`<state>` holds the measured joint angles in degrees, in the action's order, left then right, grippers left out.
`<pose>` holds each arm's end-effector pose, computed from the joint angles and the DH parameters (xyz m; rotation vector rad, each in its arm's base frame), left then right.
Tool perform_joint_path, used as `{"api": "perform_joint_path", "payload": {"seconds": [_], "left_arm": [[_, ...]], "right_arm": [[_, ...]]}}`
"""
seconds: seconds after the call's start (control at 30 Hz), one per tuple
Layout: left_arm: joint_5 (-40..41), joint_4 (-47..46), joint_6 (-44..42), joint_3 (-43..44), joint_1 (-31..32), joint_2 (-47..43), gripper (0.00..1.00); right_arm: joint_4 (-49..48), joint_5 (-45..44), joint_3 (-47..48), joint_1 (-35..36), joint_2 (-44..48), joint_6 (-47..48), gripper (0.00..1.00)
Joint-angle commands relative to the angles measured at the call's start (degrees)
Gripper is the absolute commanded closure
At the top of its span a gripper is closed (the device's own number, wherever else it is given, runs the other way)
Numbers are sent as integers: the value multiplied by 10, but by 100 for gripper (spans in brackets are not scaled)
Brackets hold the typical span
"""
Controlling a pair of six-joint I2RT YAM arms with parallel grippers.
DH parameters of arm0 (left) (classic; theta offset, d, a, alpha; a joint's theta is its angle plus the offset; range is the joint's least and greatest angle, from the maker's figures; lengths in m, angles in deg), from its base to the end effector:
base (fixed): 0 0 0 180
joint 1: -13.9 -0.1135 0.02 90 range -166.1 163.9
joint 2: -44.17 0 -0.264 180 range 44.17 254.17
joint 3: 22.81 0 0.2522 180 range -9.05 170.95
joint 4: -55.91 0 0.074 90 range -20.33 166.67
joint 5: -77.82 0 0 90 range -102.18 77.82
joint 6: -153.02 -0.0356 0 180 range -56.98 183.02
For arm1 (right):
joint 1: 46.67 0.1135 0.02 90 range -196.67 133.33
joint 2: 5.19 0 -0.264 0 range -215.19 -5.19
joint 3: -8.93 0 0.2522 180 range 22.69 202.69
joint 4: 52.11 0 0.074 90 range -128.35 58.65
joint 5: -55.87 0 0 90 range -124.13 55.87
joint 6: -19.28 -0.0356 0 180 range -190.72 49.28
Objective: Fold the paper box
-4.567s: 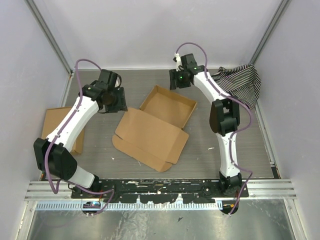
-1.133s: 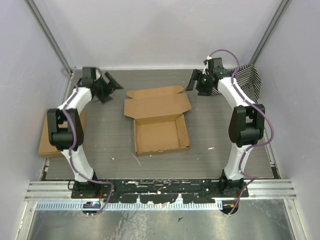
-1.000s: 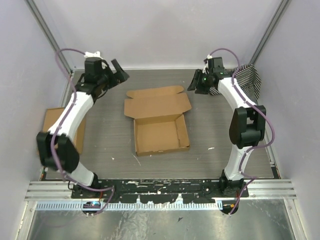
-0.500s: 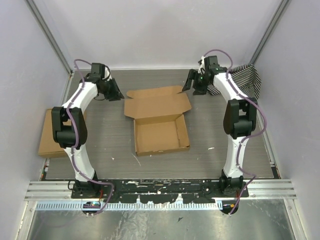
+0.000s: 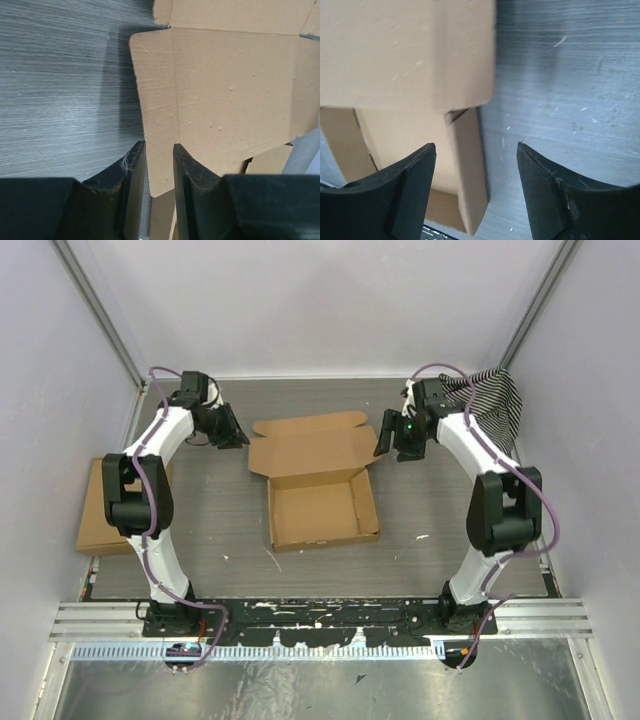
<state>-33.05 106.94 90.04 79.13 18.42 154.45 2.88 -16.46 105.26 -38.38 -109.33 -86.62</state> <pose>0.4134 -0.0454 0.2323 -0.3856 2.6231 -0.6664 0.3781 0.0660 0.2392 0.0776 2.6914 0.5453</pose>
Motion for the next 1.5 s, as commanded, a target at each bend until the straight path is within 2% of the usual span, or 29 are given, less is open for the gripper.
{"api": "perform_joint_path", "payload": {"seconds": [0.0,0.13,0.27,0.43,0.63,0.8,0.87,0.97,1.0,1.23,1.37,1.4,1.47], "left_arm": [[-33,-12,2,13,5,4,65],[-30,-15,4,10,9,-3,65],[-29,-17,2,-6,9,-13,65],[-29,-21,2,-29,9,-27,65],[-24,-22,-1,-49,10,-44,65],[-22,-24,-2,-64,10,-57,66],[-21,-24,-2,-69,9,-60,66],[-20,-26,-2,-77,9,-65,65],[-19,-26,-1,-80,9,-67,66],[-21,-56,4,-101,9,-92,65],[-23,-59,7,-99,9,-94,65],[-23,-55,7,-96,10,-93,65],[-22,-50,5,-91,9,-93,65]], "right_arm": [[-14,-20,-38,43,81,34,30],[-3,-44,-57,81,86,43,30],[18,-106,-51,132,61,44,32],[31,-208,-55,166,25,16,42],[55,-231,-37,188,-15,11,53],[62,-246,-24,204,-37,5,57],[69,-257,-17,210,-45,1,66],[92,-292,-2,214,-58,-15,97],[100,-307,1,215,-62,-22,99],[133,-399,-1,230,-85,-61,99],[113,-374,-16,231,-97,-71,98],[109,-363,-18,232,-96,-73,96],[106,-351,-18,232,-91,-77,83]]}}
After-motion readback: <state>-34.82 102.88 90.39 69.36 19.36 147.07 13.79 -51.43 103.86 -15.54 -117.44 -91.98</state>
